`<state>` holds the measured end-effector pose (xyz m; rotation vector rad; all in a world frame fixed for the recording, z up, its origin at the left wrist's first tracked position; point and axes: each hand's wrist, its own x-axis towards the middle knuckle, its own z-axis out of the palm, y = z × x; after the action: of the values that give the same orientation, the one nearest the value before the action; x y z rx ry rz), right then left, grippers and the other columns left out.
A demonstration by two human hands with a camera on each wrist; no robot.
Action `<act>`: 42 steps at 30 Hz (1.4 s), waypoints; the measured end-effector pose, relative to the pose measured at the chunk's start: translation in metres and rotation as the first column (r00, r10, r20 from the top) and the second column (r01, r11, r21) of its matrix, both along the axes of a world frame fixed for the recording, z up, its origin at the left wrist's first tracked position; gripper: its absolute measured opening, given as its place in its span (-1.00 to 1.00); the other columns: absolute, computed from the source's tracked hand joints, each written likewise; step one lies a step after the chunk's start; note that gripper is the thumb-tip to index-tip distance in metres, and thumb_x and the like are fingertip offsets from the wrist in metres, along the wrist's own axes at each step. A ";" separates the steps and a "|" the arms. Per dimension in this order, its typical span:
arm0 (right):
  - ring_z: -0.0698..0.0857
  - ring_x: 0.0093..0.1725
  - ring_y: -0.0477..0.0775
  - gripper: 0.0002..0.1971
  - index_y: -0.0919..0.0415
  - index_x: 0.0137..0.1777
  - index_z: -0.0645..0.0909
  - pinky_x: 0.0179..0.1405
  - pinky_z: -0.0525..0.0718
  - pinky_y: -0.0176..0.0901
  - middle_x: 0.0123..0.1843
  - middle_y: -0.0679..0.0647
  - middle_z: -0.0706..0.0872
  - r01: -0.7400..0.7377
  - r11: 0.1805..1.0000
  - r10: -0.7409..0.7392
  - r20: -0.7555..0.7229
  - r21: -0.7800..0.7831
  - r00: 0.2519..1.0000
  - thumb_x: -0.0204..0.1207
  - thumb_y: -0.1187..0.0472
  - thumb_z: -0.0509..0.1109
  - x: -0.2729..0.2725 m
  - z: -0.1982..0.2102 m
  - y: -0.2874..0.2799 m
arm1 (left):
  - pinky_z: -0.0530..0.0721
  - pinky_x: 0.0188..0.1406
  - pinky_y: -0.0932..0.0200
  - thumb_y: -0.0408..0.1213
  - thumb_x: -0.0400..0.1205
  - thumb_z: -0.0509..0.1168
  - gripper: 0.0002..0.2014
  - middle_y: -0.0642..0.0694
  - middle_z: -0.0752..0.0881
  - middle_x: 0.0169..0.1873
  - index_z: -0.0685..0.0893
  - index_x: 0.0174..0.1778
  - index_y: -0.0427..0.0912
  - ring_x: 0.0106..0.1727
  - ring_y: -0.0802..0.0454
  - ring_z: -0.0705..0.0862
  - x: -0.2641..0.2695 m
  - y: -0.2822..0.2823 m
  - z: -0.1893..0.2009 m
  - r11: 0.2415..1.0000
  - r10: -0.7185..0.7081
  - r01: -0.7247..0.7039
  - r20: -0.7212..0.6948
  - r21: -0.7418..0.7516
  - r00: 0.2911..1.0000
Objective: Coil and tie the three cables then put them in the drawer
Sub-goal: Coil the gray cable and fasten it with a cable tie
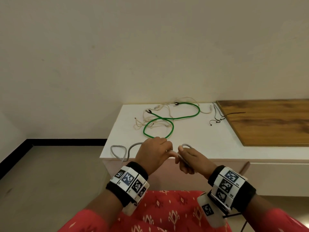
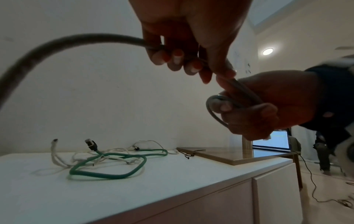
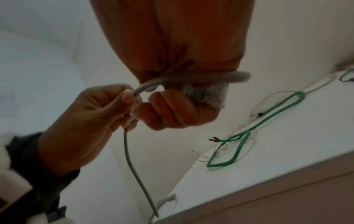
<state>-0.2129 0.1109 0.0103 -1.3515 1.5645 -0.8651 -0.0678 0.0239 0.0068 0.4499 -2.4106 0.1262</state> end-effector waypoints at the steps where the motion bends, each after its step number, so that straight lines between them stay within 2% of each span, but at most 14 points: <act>1: 0.38 -0.70 -0.14 -0.51 0.19 -0.33 0.51 -0.66 0.37 -0.39 -0.62 0.00 0.52 -0.015 1.000 0.015 0.018 0.002 1.000 0.68 -0.01 -0.08 0.001 0.003 0.001 | 0.52 -0.55 0.22 0.07 0.56 0.11 -0.59 -0.03 0.62 -0.54 0.59 -0.43 -0.16 -0.52 0.01 0.58 0.000 -0.002 0.001 0.999 -0.023 0.025 -0.028 0.042 0.999; 4: 0.37 -0.71 -0.14 -0.52 0.19 -0.38 0.50 -0.66 0.36 -0.36 -0.71 -0.07 0.49 -0.089 0.996 0.089 0.033 -0.004 0.995 0.67 0.01 -0.06 0.001 0.008 0.001 | 0.47 -0.47 0.16 0.15 0.64 -0.04 -0.46 -0.07 0.63 -0.50 0.59 -0.36 -0.19 -0.45 0.01 0.55 0.001 -0.008 0.003 0.984 -0.039 0.054 -0.091 0.171 0.995; 6: 0.35 -0.70 -0.11 -0.54 0.20 -0.40 0.47 -0.66 0.34 -0.33 -0.73 -0.09 0.45 -0.090 0.996 0.091 0.063 -0.019 0.994 0.67 0.04 -0.02 -0.001 0.009 0.000 | 0.38 -0.38 0.27 0.17 0.64 -0.08 -0.44 -0.07 0.63 -0.47 0.60 -0.32 -0.19 -0.38 0.12 0.46 0.001 -0.011 0.005 0.976 -0.035 0.058 -0.114 0.212 0.993; 13: 0.32 -0.72 -0.10 -0.55 0.24 -0.44 0.39 -0.71 0.32 -0.40 -0.65 0.05 0.32 -0.045 0.998 0.050 0.136 -0.037 0.989 0.68 0.11 0.02 -0.002 0.021 0.002 | 0.32 -0.33 0.37 0.22 0.56 0.01 -0.44 -0.07 0.66 -0.43 0.66 -0.31 -0.20 -0.28 0.14 0.45 0.001 -0.019 0.021 0.957 -0.011 0.066 -0.192 0.283 0.981; 19: 0.36 -0.71 -0.12 -0.54 0.17 -0.51 0.30 -0.68 0.41 -0.30 -0.74 -0.13 0.35 -0.080 0.995 0.083 0.054 -0.051 0.995 0.66 0.11 0.06 -0.005 0.017 0.000 | 0.35 -0.27 0.53 0.20 0.51 0.13 -0.49 -0.09 0.66 -0.43 0.67 -0.33 -0.22 -0.29 0.23 0.43 0.000 -0.026 0.025 0.942 0.000 0.066 -0.195 0.329 0.981; 23: 0.34 -0.72 -0.08 -0.59 0.22 -0.43 0.45 -0.66 0.30 -0.29 -0.72 -0.11 0.33 -0.029 0.998 0.040 0.242 -0.046 0.969 0.67 0.16 0.06 -0.007 0.022 0.002 | 0.42 -0.29 0.43 0.09 0.47 0.17 -0.59 -0.09 0.67 -0.40 0.67 -0.31 -0.22 -0.34 0.21 0.48 0.000 -0.034 0.025 0.883 0.050 0.083 -0.269 0.463 0.962; 25: 0.31 -0.70 -0.06 -0.61 0.24 -0.39 0.48 -0.64 0.24 -0.28 -0.70 -0.09 0.32 -0.016 0.999 0.030 0.369 -0.039 0.929 0.67 0.18 0.07 -0.006 0.021 0.002 | 0.51 -0.27 0.20 0.08 0.46 0.21 -0.65 -0.03 0.66 -0.41 0.67 -0.31 -0.15 -0.32 0.12 0.55 0.002 -0.043 0.026 0.850 0.063 0.106 -0.301 0.515 0.952; 27: 0.27 -0.72 -0.07 -0.61 0.24 -0.40 0.46 -0.69 0.22 -0.35 -0.71 -0.08 0.29 -0.019 0.999 0.029 0.480 -0.027 0.877 0.66 0.18 0.06 -0.004 0.020 0.001 | 0.52 -0.27 0.15 0.07 0.45 0.22 -0.67 0.04 0.65 -0.41 0.68 -0.31 -0.14 -0.31 0.05 0.57 0.003 -0.045 0.025 0.833 0.070 0.110 -0.301 0.543 0.951; 30: 0.21 -0.76 -0.12 -0.61 0.22 -0.43 0.39 -0.75 0.22 -0.44 -0.73 -0.09 0.24 -0.011 1.000 0.023 0.667 -0.023 0.745 0.64 0.19 0.02 -0.005 0.026 0.002 | 0.48 -0.28 0.35 0.01 0.47 0.23 -0.69 0.09 0.61 -0.44 0.65 -0.35 -0.18 -0.33 0.14 0.56 0.000 -0.039 0.016 0.774 0.063 0.164 -0.332 0.612 0.941; 32: 0.20 -0.78 -0.14 -0.65 0.18 -0.47 0.38 -0.78 0.18 -0.45 -0.75 -0.11 0.22 0.024 0.999 0.001 0.764 -0.022 0.645 0.56 0.17 0.03 -0.008 0.032 0.003 | 0.43 -0.28 0.43 0.03 0.50 0.18 -0.75 0.14 0.58 -0.44 0.59 -0.36 -0.04 -0.33 0.18 0.53 -0.002 -0.036 0.009 0.742 0.065 0.171 -0.323 0.649 0.944; 36: 0.35 -0.77 -0.13 -0.66 0.13 -0.48 0.47 -0.82 0.30 -0.35 -0.72 -0.09 0.18 0.110 0.981 0.118 0.943 -0.159 0.312 0.51 0.13 0.08 -0.021 0.038 0.001 | 0.37 -0.37 0.34 -0.12 0.61 0.14 -0.83 0.21 0.53 -0.51 0.57 -0.27 0.03 -0.43 0.23 0.48 0.005 -0.038 -0.014 0.695 0.100 0.072 -0.195 0.716 0.976; 39: 0.53 -0.60 -0.05 -0.71 0.20 -0.27 0.53 -0.62 0.53 -0.27 -0.62 -0.01 0.43 0.089 0.932 0.344 0.934 -0.353 0.098 0.62 0.17 0.09 -0.039 0.042 -0.002 | 0.36 -0.40 0.27 -0.20 0.63 0.11 -0.83 0.16 0.49 -0.61 0.62 -0.15 0.00 -0.49 0.25 0.45 0.019 -0.039 -0.035 0.639 0.136 -0.051 -0.047 0.768 0.990; 40: 0.53 -0.58 -0.05 -0.72 0.20 -0.26 0.53 -0.58 0.54 -0.26 -0.59 -0.01 0.49 0.123 0.926 0.345 0.931 -0.358 0.118 0.62 0.16 0.10 -0.040 0.044 -0.003 | 0.42 -0.34 0.21 -0.19 0.63 0.10 -0.80 0.14 0.55 -0.55 0.64 -0.07 -0.01 -0.42 0.25 0.51 0.021 -0.037 -0.037 0.657 0.125 -0.128 0.061 0.743 0.990; 42: 0.46 -0.61 -0.09 -0.70 0.14 -0.34 0.52 -0.61 0.50 -0.29 -0.62 -0.06 0.45 0.273 0.915 0.223 0.935 -0.298 0.275 0.57 0.10 0.10 -0.036 0.044 -0.002 | 0.54 -0.09 0.11 -0.24 0.69 0.07 -0.75 -0.03 0.76 -0.17 0.61 0.17 -0.01 -0.07 0.03 0.69 0.018 -0.031 -0.039 0.754 0.080 -0.273 0.330 0.597 0.941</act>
<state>-0.2486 0.1092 0.0545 -0.6707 0.3716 -1.6980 -0.0503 -0.0066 -0.0321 1.0382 -2.6468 -0.6166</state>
